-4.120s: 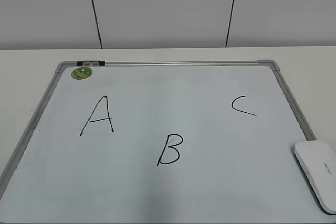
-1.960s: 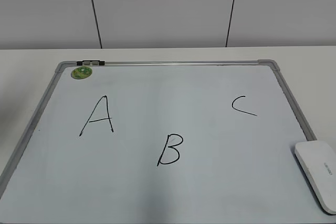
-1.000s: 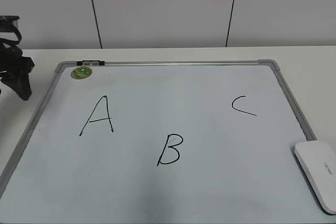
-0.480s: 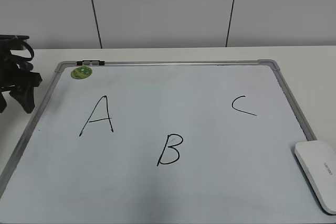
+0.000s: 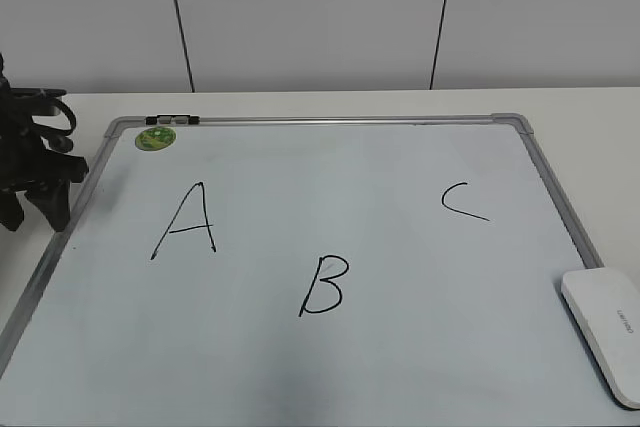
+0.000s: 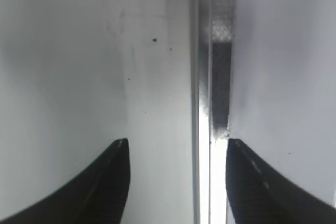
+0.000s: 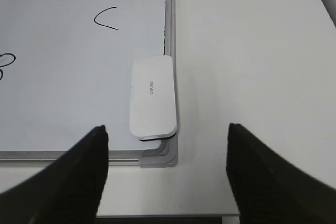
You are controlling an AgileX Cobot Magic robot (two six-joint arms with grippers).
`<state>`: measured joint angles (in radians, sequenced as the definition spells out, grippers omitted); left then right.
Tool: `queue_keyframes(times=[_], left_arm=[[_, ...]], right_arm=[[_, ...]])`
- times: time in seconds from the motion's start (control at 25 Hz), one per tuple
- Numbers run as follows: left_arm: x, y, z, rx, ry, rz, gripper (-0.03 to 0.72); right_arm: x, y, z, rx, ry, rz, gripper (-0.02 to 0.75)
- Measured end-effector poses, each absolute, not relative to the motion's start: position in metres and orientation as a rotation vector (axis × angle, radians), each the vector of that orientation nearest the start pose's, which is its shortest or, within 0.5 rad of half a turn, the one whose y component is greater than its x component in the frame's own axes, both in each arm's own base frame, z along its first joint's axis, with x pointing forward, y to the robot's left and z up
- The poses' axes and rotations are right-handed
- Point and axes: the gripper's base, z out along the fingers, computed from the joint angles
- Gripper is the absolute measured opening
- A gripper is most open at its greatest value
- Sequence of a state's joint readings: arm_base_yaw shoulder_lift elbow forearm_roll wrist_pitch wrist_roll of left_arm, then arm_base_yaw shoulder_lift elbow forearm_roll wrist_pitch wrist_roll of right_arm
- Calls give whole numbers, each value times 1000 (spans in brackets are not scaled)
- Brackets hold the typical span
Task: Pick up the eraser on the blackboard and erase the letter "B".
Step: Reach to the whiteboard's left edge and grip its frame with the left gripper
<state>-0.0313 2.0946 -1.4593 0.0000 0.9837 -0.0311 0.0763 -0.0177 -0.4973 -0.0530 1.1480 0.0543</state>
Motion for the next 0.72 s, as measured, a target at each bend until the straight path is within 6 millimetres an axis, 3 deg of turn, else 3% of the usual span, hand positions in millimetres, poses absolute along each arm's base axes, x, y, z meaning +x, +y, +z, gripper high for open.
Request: queue_keyframes(times=[0.64,0.72], left_arm=[[407,-13,128,-5,3131,-8,405],[407,-14,127,-12,3133,-19,374]], right_arm=[[-11,-5,270,-18,2115,14,521],[-11,-5,270,-18,2115,14,521]])
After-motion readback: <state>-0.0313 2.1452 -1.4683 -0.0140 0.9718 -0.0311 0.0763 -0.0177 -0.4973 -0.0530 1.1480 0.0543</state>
